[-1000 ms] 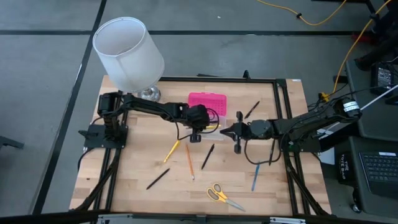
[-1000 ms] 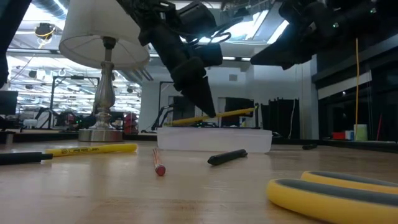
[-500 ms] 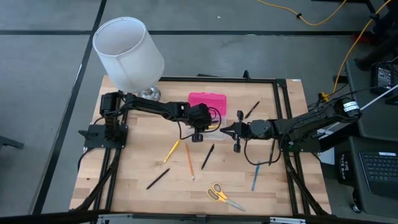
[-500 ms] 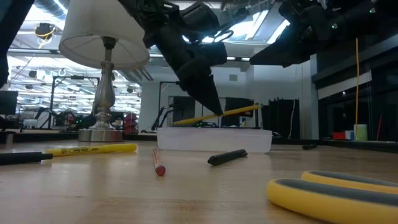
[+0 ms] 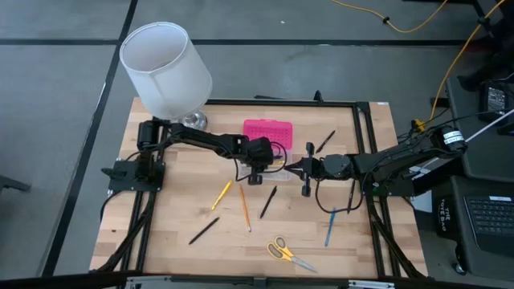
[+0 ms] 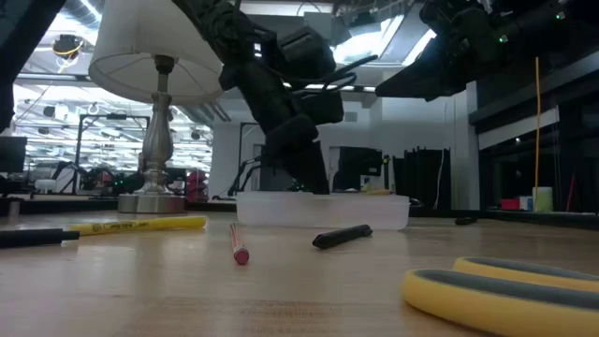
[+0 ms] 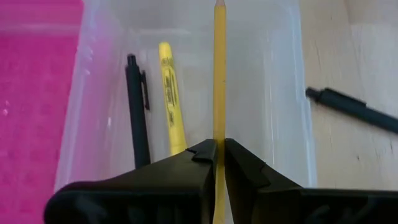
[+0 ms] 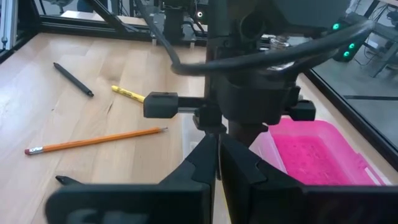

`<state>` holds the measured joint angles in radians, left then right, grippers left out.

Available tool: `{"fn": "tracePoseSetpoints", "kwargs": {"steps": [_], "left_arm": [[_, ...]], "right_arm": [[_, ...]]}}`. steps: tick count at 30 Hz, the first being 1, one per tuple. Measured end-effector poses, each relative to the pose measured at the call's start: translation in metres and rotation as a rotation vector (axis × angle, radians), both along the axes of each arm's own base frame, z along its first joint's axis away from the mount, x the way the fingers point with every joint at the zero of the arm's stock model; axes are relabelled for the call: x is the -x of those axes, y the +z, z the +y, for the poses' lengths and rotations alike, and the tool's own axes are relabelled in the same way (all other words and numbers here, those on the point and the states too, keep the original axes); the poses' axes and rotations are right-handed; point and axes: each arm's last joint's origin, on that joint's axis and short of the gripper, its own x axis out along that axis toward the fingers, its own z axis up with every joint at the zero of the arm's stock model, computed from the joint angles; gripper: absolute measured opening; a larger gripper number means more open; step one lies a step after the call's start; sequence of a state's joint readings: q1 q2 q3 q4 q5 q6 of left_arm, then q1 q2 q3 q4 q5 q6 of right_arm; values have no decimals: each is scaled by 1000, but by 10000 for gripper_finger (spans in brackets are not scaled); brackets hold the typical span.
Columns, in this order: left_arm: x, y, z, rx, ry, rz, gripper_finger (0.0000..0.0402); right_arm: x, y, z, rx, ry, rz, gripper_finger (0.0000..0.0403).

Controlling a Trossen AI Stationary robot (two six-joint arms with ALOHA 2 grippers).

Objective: Pick & place school supplies into a supply box
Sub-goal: Put the yellow pencil into the pink supply box

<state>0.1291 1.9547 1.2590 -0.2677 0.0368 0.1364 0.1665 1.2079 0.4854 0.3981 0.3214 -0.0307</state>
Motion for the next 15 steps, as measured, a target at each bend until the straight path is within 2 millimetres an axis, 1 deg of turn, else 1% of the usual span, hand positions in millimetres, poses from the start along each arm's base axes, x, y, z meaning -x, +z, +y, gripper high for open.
{"fn": "tracePoseSetpoints", "kwargs": {"steps": [10, 15], "left_arm": [[1, 0, 7, 25, 54, 4, 13], [1, 0, 7, 33, 63, 3, 13]], "right_arm": [[0, 0, 0, 0, 0, -1, 26], [0, 0, 0, 0, 0, -1, 26]]}}
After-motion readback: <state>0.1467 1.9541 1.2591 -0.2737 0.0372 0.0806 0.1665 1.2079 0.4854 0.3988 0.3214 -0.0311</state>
